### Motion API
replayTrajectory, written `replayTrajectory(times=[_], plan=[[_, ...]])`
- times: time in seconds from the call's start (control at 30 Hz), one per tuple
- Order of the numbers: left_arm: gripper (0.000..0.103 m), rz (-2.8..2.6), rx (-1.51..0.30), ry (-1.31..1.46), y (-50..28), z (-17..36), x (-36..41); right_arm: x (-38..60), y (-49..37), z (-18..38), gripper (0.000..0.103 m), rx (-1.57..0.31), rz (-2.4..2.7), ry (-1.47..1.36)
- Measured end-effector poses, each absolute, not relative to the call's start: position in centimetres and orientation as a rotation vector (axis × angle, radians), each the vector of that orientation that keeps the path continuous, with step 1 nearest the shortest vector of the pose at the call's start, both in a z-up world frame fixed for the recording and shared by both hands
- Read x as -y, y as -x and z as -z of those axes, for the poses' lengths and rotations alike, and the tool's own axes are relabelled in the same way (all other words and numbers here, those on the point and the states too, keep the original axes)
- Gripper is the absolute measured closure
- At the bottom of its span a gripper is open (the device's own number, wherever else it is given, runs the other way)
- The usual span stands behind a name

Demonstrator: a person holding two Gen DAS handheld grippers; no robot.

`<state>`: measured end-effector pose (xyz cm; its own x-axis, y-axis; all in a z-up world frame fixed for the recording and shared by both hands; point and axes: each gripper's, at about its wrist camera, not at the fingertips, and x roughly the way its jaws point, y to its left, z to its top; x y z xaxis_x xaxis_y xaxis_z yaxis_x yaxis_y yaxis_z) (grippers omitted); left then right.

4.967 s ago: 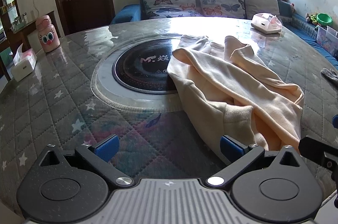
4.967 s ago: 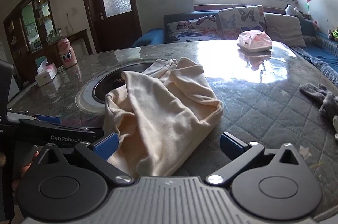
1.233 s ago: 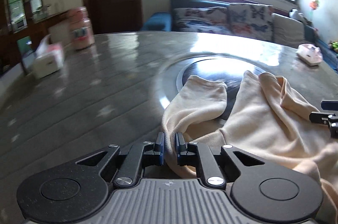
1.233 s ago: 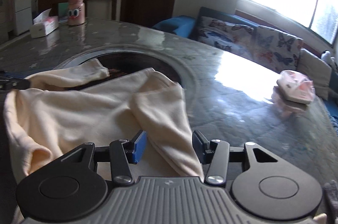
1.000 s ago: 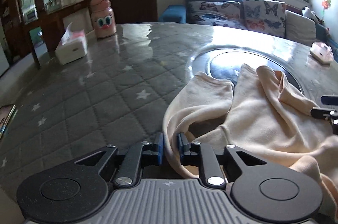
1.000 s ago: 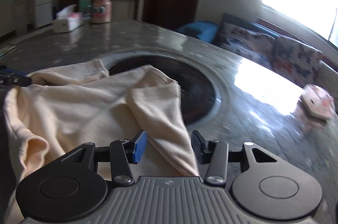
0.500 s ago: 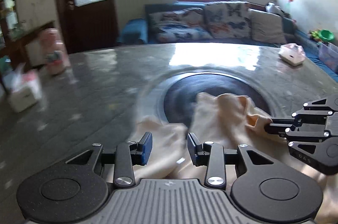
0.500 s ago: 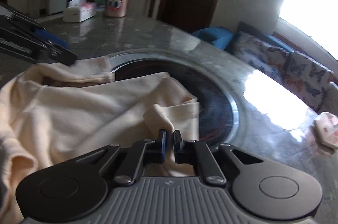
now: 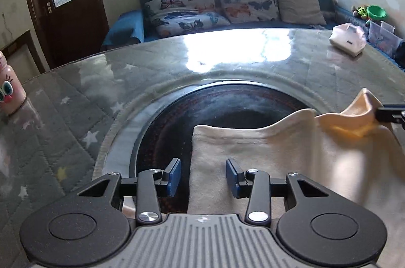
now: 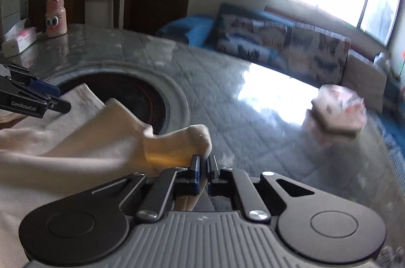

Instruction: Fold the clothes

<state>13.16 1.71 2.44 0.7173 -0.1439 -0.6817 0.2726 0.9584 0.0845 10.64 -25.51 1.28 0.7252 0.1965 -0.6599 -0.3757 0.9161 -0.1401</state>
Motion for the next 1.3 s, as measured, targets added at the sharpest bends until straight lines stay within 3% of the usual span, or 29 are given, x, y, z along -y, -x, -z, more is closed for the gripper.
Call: replayTrajectory(times=[0.1, 0.17, 0.23, 0.33, 0.5, 0.53, 0.63, 0.77, 0.83, 0.9, 1.03, 1.13, 1.3], plan=[[0.067, 0.242, -0.738, -0.194, -14.0, -1.9, -1.4, 26.0, -11.1, -0.7, 0.093, -0.707, -0.331, 0.251], [0.091, 0.248, -0.739, -0.201, -14.6, -1.6, -1.2, 26.1, -11.6, -0.6, 0.093, -0.711, -0.35, 0.234], [0.095, 0.24, -0.733, -0.204, -15.1, -1.4, -1.3, 25.9, -12.0, -0.6, 0.094, -0.717, -0.367, 0.234], [0.096, 0.219, -0.72, -0.208, -15.7, -1.4, -1.7, 25.5, -12.4, -0.9, 0.1, -0.696, -0.359, 0.255], [0.096, 0.184, -0.699, -0.213, -16.7, -1.3, -2.2, 25.0, -14.0, -1.2, 0.099, -0.678, -0.336, 0.249], [0.096, 0.177, -0.695, -0.214, -17.0, -1.2, -2.4, 25.0, -14.2, -1.2, 0.094, -0.68, -0.337, 0.236], [0.096, 0.156, -0.682, -0.218, -17.6, -1.2, -2.7, 25.0, -14.3, -0.9, 0.064, -0.689, -0.351, 0.196], [0.095, 0.14, -0.672, -0.214, -18.3, -1.1, -3.1, 25.1, -14.8, -0.1, 0.068, -0.721, -0.359, 0.194], [0.096, 0.139, -0.668, -0.208, -18.7, -1.1, -3.1, 25.1, -15.0, 0.2, 0.095, -0.721, -0.363, 0.199], [0.096, 0.132, -0.666, -0.201, -19.1, -1.0, -3.3, 24.8, -15.2, 0.0, 0.097, -0.699, -0.355, 0.218], [0.094, 0.112, -0.685, -0.179, -19.9, -0.7, -3.6, 24.1, -16.0, 0.3, 0.097, -0.688, -0.332, 0.263], [0.089, 0.128, -0.683, -0.177, -19.3, -1.1, -4.0, 24.1, -15.8, 0.4, 0.086, -0.683, -0.314, 0.273], [0.089, 0.224, -0.675, -0.2, -15.2, -2.4, -3.9, 24.2, -13.1, -1.5, 0.077, -0.647, -0.348, 0.283]])
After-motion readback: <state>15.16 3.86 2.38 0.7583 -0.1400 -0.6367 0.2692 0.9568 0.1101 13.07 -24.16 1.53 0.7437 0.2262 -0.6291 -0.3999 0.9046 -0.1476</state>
